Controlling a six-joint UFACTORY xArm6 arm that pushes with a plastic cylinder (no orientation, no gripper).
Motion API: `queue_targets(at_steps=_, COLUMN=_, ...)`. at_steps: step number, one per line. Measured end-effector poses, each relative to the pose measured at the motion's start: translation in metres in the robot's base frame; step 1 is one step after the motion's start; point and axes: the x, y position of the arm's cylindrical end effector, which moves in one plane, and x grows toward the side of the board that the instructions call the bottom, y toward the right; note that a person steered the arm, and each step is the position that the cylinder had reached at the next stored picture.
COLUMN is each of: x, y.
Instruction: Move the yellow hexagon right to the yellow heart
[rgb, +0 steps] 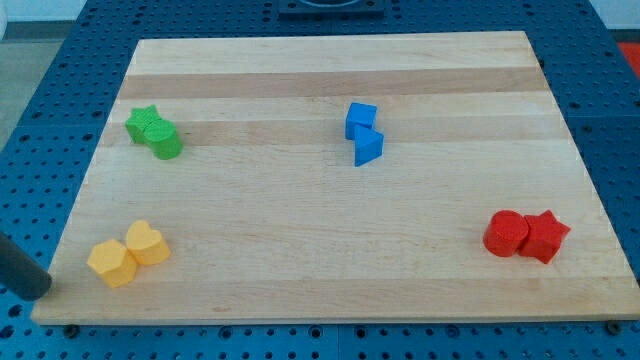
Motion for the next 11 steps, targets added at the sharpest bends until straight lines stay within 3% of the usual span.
queue_targets(at_steps=3, x=-0.001, y=0.000)
queue_targets(at_steps=7, x=-0.014, y=0.085)
queue_targets(at_steps=8, x=-0.021, y=0.149)
queue_targets(at_steps=11, x=-0.034, y=0.203)
